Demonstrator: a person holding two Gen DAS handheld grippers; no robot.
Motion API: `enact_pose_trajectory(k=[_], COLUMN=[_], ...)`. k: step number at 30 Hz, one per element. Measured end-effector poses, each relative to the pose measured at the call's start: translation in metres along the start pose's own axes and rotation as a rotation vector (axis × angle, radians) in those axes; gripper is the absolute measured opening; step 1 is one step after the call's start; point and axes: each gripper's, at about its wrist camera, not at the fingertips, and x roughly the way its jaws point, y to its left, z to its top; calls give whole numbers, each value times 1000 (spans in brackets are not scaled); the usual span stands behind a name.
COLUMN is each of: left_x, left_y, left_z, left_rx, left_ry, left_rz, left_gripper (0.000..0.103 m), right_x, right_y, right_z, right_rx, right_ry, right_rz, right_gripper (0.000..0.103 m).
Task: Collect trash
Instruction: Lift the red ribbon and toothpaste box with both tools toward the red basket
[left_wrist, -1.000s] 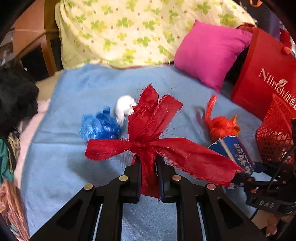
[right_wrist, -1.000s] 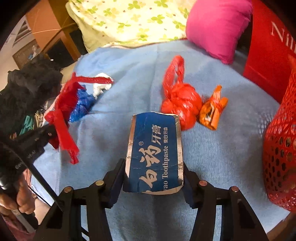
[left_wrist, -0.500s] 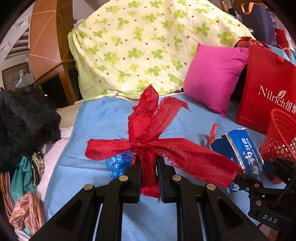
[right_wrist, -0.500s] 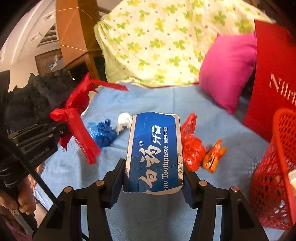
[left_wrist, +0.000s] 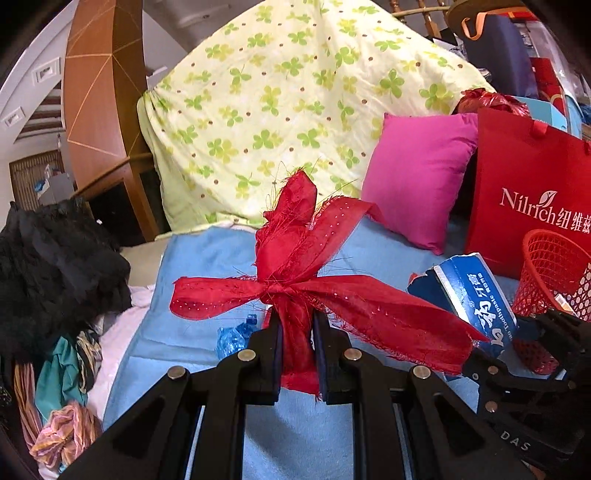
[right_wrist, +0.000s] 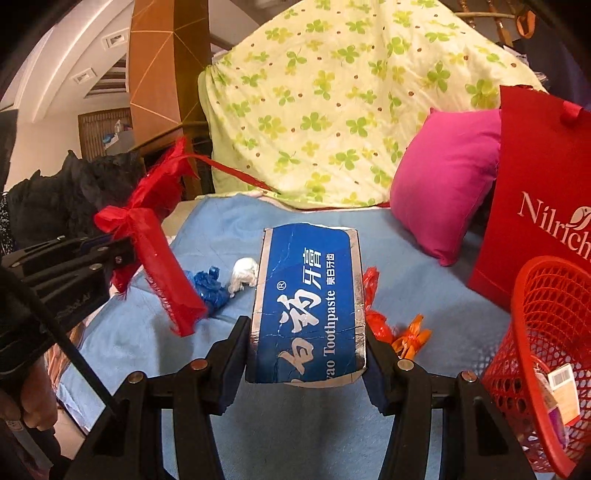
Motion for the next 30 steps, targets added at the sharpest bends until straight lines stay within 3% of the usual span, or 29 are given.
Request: enact_pose_trajectory(k=[16,30], left_x=[-13,-3], left_y=[-13,-16], left_z=[4,-1], left_rx=[33,57], left_ry=[-39,-14], left_rz=[30,35], left_gripper=[16,16], right_x=[-6,-16], right_y=[-6,-14], right_z=[4,7], right_rx=[14,33], right_ry=[-32,-53], right_rz=[-17,-28], right_gripper=[58,58])
